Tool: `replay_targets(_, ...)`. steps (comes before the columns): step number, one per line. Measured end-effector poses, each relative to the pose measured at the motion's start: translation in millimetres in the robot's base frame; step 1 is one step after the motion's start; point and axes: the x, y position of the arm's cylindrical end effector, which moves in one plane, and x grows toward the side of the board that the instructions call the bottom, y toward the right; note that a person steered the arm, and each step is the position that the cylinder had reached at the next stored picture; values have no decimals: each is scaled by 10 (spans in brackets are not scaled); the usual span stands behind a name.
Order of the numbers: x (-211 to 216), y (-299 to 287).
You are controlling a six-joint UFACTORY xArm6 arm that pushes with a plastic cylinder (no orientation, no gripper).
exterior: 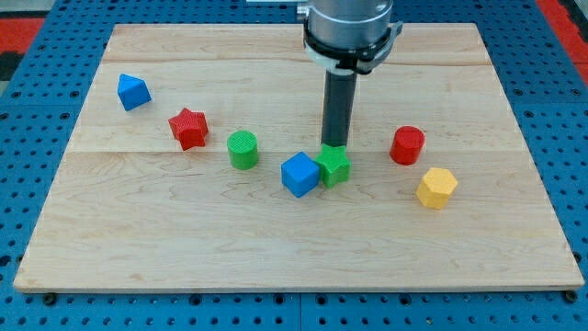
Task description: Push the yellow hexagon towards the bottom right
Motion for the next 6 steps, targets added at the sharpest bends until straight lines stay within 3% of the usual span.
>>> replay_targets(3,470,285)
replay_targets(6,331,1195)
